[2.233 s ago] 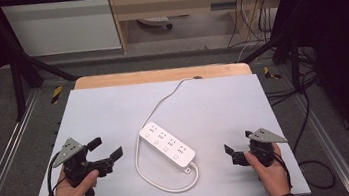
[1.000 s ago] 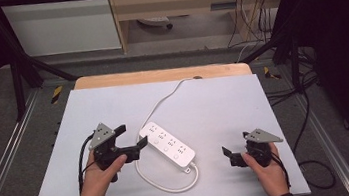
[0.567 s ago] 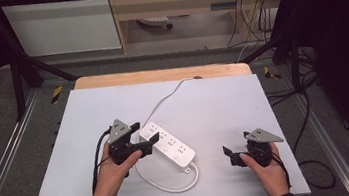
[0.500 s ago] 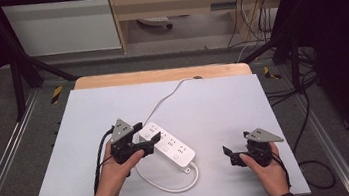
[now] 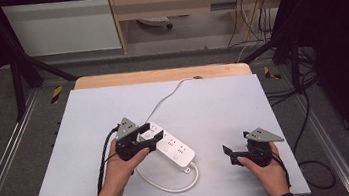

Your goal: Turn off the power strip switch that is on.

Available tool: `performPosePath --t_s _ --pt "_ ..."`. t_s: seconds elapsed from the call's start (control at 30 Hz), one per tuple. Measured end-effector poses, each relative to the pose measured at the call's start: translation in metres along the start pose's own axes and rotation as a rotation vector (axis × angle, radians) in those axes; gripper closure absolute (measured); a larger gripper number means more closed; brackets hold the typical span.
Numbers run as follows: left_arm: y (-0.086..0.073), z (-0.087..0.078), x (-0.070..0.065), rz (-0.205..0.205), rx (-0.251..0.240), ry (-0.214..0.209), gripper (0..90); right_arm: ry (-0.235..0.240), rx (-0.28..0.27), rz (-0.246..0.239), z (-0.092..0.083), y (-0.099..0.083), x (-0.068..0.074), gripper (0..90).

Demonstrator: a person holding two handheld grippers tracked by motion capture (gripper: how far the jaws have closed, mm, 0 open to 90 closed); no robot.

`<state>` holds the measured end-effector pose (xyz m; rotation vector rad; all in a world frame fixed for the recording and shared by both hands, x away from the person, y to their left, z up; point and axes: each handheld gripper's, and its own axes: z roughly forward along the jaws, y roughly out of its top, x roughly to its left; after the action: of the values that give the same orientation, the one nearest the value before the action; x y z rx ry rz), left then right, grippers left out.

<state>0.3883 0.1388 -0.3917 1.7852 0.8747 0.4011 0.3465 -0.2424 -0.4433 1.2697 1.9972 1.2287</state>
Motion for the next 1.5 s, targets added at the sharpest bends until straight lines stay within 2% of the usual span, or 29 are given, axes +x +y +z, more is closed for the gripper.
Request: performPosePath --t_s 0.2,0.3,0.37,0.4,0.63,0.87,1.17,1.43,1.5 --pt "-0.005 0.008 -0.003 0.052 0.041 0.014 47.2 0.014 0.0 0.02 -0.001 0.001 0.0 5.3" --pt "-0.007 0.01 -0.004 0.046 0.054 0.012 53.9 0.026 -0.004 0.025 -0.001 0.001 0.001 5.0" --pt "-0.009 0.012 -0.004 0.043 0.055 0.012 62.7 0.025 -0.001 0.025 0.0 0.001 0.001 5.0" --pt "-0.009 0.012 -0.004 0.042 0.056 0.013 62.7 0.025 -0.001 0.025 0.0 0.001 0.001 5.0" --pt "-0.015 0.014 0.0 0.039 0.079 0.008 78.7 0.03 -0.007 0.036 -0.001 0.002 0.001 6.1" --pt "-0.019 0.016 -0.002 0.027 0.096 -0.015 89.1 0.038 0.015 0.034 -0.001 0.003 0.002 5.9" --pt "-0.027 0.019 -0.005 0.014 0.128 -0.058 90.0 0.046 0.021 0.045 -0.001 0.003 0.001 4.7" --pt "-0.031 0.023 -0.007 0.019 0.171 -0.065 90.0 0.061 0.024 0.04 -0.002 0.003 0.001 3.2" --pt "-0.032 0.025 -0.009 0.035 0.192 -0.058 90.0 0.064 0.028 0.038 -0.001 0.003 0.001 2.9"
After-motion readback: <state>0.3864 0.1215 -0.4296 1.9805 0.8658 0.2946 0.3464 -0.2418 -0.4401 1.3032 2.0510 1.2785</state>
